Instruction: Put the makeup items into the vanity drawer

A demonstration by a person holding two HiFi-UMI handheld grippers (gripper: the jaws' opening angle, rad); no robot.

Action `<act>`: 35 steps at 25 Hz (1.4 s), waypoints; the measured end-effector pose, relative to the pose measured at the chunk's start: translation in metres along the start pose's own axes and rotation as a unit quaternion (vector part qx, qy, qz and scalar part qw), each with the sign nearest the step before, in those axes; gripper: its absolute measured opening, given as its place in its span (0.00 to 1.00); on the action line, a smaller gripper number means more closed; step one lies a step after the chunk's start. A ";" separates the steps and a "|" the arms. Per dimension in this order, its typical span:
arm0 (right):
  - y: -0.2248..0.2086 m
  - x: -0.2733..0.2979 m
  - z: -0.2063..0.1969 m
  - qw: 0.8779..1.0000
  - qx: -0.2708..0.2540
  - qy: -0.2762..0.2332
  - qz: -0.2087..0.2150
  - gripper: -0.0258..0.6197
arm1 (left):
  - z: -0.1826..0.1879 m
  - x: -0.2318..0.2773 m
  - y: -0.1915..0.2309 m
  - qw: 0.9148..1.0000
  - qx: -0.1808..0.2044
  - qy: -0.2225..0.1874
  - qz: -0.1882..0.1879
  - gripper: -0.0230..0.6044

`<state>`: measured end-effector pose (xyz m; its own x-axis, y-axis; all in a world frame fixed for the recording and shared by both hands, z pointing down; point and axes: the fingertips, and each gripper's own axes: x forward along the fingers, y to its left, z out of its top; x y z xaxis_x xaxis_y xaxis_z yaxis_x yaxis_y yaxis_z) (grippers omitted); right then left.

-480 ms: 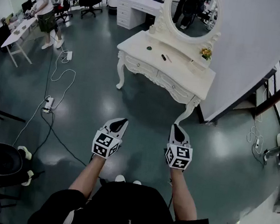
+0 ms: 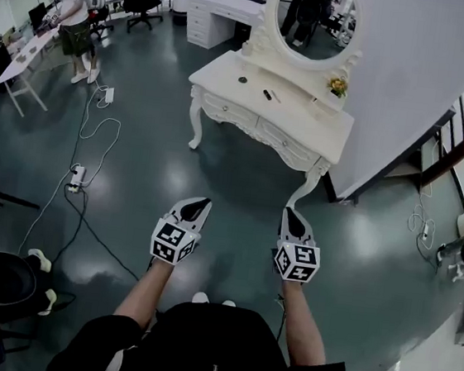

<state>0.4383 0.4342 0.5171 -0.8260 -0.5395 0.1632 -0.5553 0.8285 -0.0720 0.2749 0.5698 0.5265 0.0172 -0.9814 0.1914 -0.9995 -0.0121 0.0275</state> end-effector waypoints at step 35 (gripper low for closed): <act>-0.076 0.259 0.035 0.999 0.046 0.013 -0.007 0.05 | 0.018 0.184 0.171 0.999 -0.001 0.040 -0.006 0.07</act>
<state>0.2635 0.2264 0.5308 -0.8157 -0.5463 0.1904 -0.5747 0.8027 -0.1592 0.1072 0.3834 0.5492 0.0316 -0.9629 0.2678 -0.9992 -0.0241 0.0314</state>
